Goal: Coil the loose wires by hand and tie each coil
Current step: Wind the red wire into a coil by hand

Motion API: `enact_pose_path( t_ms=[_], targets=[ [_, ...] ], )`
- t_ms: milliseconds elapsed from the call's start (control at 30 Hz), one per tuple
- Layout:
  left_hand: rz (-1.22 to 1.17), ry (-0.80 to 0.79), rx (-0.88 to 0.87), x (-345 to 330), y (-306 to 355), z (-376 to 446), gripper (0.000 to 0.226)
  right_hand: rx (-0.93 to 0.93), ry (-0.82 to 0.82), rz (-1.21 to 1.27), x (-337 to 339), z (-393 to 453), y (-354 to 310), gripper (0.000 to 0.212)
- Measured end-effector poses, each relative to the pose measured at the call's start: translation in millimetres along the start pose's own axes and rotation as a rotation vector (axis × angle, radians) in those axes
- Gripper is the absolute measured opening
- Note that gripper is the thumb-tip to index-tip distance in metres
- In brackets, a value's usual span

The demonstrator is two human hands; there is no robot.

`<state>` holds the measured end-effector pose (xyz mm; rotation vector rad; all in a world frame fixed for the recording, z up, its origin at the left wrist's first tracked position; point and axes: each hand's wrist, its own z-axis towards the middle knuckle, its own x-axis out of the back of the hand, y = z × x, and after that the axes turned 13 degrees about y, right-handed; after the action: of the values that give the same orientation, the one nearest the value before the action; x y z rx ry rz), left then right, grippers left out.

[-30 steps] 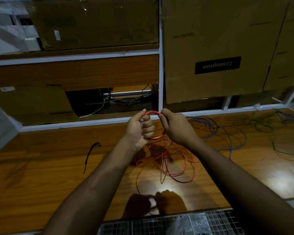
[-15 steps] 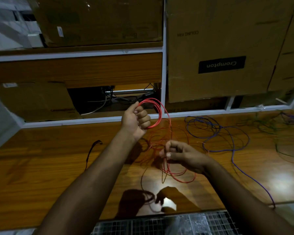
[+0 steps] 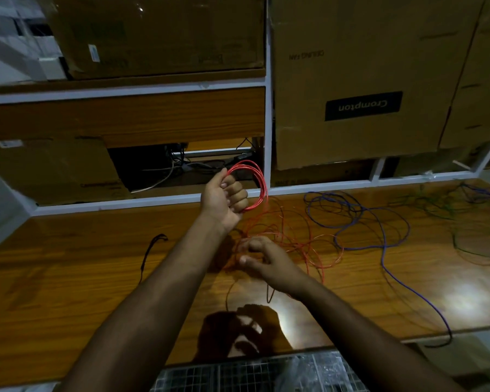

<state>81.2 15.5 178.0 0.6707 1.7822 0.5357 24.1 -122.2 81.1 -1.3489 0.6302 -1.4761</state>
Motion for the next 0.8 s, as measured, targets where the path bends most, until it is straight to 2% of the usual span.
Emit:
enact_pose_path(
  t_ms=[33,100,167,200,267,367,400,467,533,600,733,800],
  targets=[
    [-0.001,0.004,-0.004,0.4,0.1,-0.5,0.05,0.016,0.07,-0.004,-0.3,2.0,1.5,0.014],
    [0.002,0.016,-0.014,2.4,0.9,-1.9,0.05,-0.01,0.191,0.067,4.9,3.6,0.4,0.022],
    [0.0,0.025,-0.019,5.9,1.8,-2.3,0.05,-0.092,0.238,0.219,14.2,3.7,-0.8,0.021],
    [-0.007,0.026,-0.017,7.5,2.1,-2.3,0.049,-0.129,0.22,0.271,18.3,3.9,1.9,0.021],
    [-0.021,0.027,-0.011,9.0,3.3,-1.8,0.049,-0.162,0.085,0.294,23.4,1.3,6.1,0.02],
    [-0.016,0.034,-0.024,7.5,4.3,-1.3,0.049,-0.137,-0.123,0.234,16.4,-6.7,11.8,0.047],
    [-0.011,0.034,-0.029,6.8,3.8,-1.4,0.049,-0.12,-0.124,0.206,11.4,-9.2,10.7,0.054],
    [-0.007,0.029,-0.031,5.8,1.6,-1.5,0.049,-0.064,-0.023,0.109,0.0,-9.1,8.5,0.064],
    [-0.01,0.022,-0.024,5.4,-1.3,-1.3,0.05,-0.02,0.062,0.0,-10.2,-4.1,5.5,0.068],
    [-0.019,0.012,-0.014,5.4,-2.8,-1.0,0.049,0.017,0.109,-0.062,-16.1,0.8,0.5,0.056],
    [-0.03,0.001,-0.007,5.7,-2.3,-0.5,0.049,0.098,0.198,-0.052,-17.8,5.0,-2.4,0.011],
    [-0.035,0.007,-0.009,7.5,-0.9,-0.2,0.05,0.118,0.229,0.019,-14.4,3.4,-1.6,0.005]
  ],
)
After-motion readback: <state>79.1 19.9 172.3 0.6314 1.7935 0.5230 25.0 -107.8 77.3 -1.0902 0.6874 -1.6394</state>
